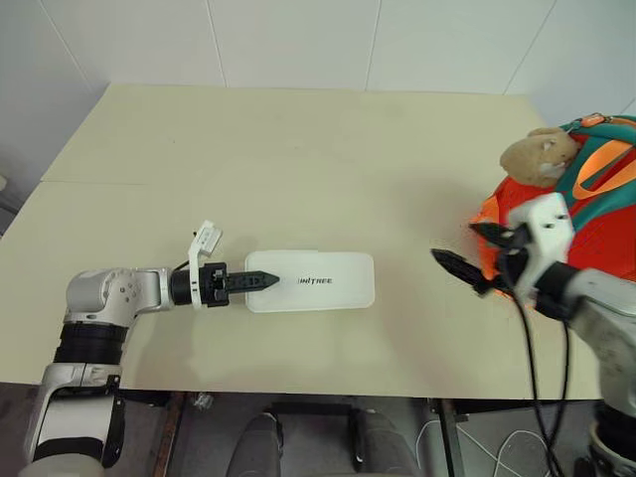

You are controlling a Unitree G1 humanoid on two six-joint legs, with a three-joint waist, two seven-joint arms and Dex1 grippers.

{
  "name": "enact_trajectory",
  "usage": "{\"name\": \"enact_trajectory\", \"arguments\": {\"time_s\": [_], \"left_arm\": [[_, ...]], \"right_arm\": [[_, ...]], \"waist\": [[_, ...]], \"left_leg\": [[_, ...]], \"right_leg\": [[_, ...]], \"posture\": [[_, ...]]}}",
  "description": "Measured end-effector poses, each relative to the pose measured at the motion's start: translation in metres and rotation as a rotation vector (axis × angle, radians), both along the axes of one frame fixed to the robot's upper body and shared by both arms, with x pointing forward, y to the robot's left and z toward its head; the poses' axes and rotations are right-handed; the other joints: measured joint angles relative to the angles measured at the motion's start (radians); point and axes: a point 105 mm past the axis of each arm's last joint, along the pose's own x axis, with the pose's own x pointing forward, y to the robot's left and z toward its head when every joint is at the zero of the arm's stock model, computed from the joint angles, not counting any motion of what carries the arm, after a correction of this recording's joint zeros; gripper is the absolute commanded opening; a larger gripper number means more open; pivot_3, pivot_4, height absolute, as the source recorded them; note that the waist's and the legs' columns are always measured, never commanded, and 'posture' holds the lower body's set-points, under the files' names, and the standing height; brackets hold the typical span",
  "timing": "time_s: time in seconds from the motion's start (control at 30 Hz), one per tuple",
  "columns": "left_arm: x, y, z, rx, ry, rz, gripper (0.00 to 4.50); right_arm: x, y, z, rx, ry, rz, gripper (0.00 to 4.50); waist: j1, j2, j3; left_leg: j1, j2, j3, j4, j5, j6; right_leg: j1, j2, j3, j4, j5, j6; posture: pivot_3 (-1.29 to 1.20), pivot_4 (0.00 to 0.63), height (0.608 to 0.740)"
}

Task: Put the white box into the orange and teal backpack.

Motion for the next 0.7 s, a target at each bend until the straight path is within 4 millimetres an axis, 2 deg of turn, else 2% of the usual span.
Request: {"name": "enact_trajectory", "arguments": {"time_s": [0.2, 0.37, 0.47, 0.57, 0.7], "left_arm": [[0.028, -0.001, 0.026, -0.020, -0.077, 0.073, 1.27], [0.040, -0.008, 0.031, -0.093, -0.051, 0.095, 1.27], [0.049, -0.008, 0.040, -0.133, -0.057, 0.127, 1.27], [0.054, -0.017, 0.044, -0.170, -0.045, 0.131, 1.27], [0.055, -0.020, 0.040, -0.183, -0.002, 0.146, 1.27]], "right_arm": [[-0.039, -0.047, 0.024, 0.021, -0.065, -0.172, 4.50], [-0.058, -0.065, 0.009, 0.010, -0.001, -0.254, 4.50], [-0.055, -0.076, 0.007, -0.016, -0.027, -0.328, 4.50], [-0.037, -0.083, 0.005, 0.048, -0.093, -0.391, 4.50], [-0.014, -0.079, 0.002, 0.117, -0.141, -0.407, 4.50]], "waist": [[-0.003, 0.000, 0.001], [0.001, -0.001, 0.001], [-0.002, -0.001, 0.001], [-0.006, -0.001, 0.001], [-0.005, 0.000, 0.002]], "left_leg": [[-0.002, 0.000, 0.001, -0.002, -0.001, 0.001], [-0.004, 0.000, 0.001, -0.003, -0.003, 0.002], [-0.006, 0.000, 0.001, -0.003, -0.003, 0.002], [-0.005, 0.000, 0.001, -0.002, -0.003, 0.001], [-0.005, 0.001, 0.001, -0.003, -0.003, 0.001]], "right_leg": [[-0.001, 0.001, 0.000, -0.004, 0.000, 0.000], [-0.003, 0.001, -0.001, -0.003, 0.002, 0.007], [-0.004, 0.001, 0.000, -0.004, 0.006, 0.014], [-0.004, 0.001, 0.000, -0.003, 0.006, 0.015], [-0.005, 0.003, 0.000, -0.002, 0.007, 0.016]], "posture": [[0.00, 0.150, 0.740], [0.00, 0.150, 0.740], [0.00, 0.150, 0.740], [0.00, 0.150, 0.740], [0.00, 0.150, 0.740]]}}
